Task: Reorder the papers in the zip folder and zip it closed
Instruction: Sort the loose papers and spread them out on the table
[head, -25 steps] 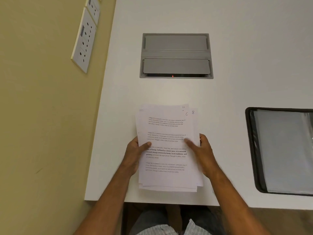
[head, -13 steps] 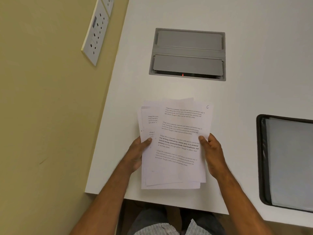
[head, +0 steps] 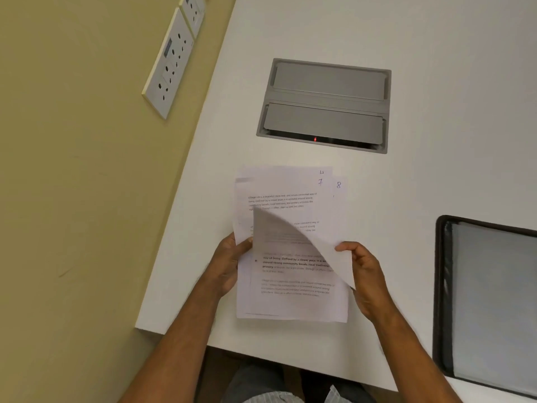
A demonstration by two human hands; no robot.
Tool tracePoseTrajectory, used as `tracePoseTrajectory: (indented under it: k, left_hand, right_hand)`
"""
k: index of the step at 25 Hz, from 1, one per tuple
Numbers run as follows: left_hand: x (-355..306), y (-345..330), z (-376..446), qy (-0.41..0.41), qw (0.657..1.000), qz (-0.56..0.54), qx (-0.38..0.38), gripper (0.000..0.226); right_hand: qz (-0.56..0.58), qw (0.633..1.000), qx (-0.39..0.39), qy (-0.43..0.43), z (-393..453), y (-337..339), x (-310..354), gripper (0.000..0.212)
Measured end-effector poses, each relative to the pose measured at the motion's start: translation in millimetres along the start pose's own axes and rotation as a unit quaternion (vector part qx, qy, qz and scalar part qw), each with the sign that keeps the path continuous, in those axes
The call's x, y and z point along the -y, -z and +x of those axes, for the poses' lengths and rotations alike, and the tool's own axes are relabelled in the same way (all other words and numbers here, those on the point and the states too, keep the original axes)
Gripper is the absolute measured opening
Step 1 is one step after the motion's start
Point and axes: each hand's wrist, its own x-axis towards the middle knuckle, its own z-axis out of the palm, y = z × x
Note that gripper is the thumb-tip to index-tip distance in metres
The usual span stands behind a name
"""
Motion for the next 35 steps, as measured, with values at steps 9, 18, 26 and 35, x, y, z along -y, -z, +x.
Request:
tracePoseTrajectory:
  k: [9, 18, 26, 35]
  left_hand:
    - [12.5, -18.5, -3.8, -0.096, 0.989, 0.104, -0.039, 0.055]
    - [19.7, -19.5, -7.2, -0.140, 0.965, 0.223, -0.020, 0.097]
    - [21.5, -27.5, -17.1, -0.035, 0.997, 0.049, -0.048, 0.043]
    - [22.6, -17.8, -9.7, -0.026, 0.999, -0.019, -0.032, 0.029]
  right_hand:
    - [0.001, 1.000, 0.012, 0.020, 2.7, 3.1, 7.8, 0.052]
    - [-0.012, 1.000, 0.000, 0.029, 1.7, 5.7, 1.9, 0.055]
    - [-0.050, 0.998, -0.003, 0.040, 2.0, 2.0, 9.2, 0.045]
    - [-0.021, 1.000, 0.006, -0.016, 2.4, 0.8, 22.0, 0.040]
